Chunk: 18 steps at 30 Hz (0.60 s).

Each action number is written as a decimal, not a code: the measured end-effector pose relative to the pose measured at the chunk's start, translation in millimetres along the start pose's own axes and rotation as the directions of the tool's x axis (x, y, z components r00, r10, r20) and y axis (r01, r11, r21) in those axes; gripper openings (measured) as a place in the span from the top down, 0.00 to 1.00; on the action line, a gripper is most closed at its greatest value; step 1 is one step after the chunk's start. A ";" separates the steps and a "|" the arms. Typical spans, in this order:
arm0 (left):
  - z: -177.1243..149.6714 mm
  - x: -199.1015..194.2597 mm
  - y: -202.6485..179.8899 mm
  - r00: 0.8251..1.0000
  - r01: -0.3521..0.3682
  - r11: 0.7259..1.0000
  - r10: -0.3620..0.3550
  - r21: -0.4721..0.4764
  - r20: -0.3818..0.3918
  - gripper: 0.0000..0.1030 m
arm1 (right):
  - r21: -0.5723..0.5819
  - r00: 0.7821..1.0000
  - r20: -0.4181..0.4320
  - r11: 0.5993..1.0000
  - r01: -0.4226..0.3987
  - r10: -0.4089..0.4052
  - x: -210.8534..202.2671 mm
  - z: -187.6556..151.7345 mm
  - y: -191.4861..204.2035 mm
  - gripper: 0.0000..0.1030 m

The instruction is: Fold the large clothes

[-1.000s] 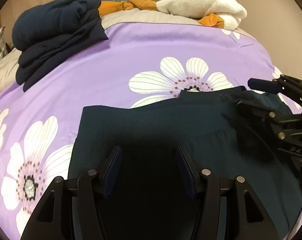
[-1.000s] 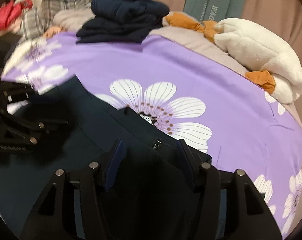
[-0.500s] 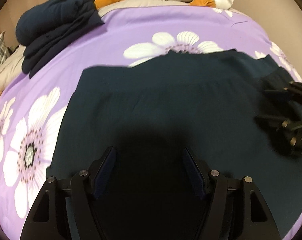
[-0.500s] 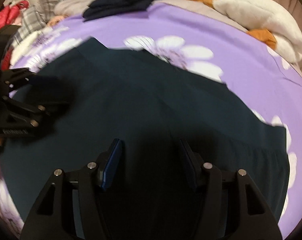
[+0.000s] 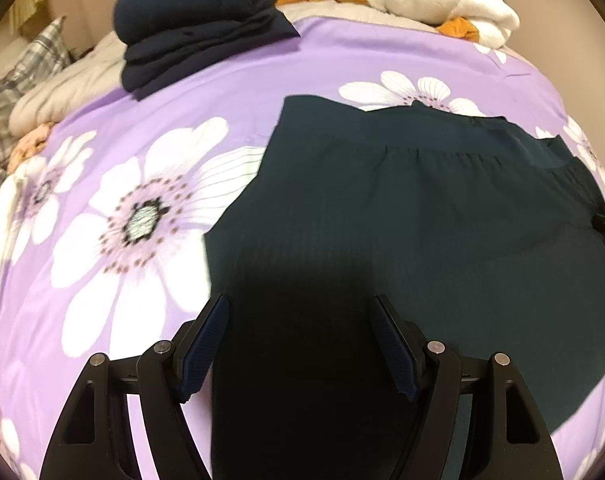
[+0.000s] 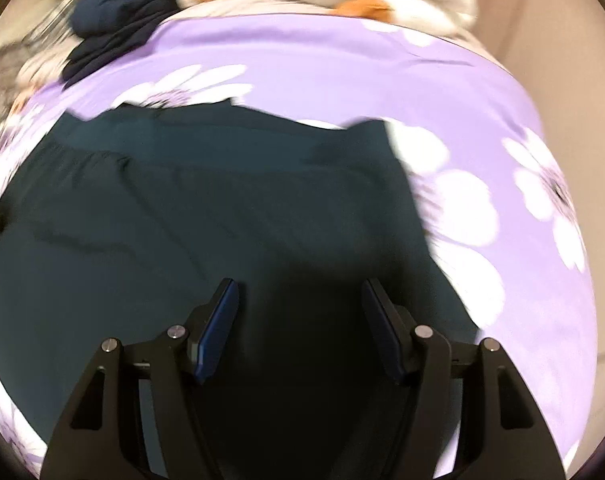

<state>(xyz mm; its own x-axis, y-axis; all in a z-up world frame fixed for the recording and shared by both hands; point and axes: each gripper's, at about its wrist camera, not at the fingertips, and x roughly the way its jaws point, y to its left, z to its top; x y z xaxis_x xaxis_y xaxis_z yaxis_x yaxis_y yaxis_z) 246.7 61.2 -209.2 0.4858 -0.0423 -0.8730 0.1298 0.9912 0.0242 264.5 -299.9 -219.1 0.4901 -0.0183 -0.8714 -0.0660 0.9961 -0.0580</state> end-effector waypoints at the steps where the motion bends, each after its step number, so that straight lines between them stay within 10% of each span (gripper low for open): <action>1: -4.0 -6.3 -2.0 1.000 0.004 1.000 -0.004 0.002 0.013 0.30 | 0.024 1.000 0.005 1.000 0.001 -0.001 -5.1 -3.4 -5.4 0.38; 18: -76.9 -28.1 -22.9 0.998 0.039 0.999 -0.038 -0.035 0.050 0.29 | 0.092 0.992 0.081 0.990 -0.106 0.099 -37.2 -97.6 -5.0 0.35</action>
<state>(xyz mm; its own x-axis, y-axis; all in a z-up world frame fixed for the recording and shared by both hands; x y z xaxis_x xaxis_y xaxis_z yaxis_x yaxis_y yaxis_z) 163.7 49.3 -222.6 0.5229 -0.0858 -0.8481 0.1187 0.9926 -0.0272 161.8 -312.6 -233.9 0.5497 0.0873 -0.8308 -0.0370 0.9961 0.0801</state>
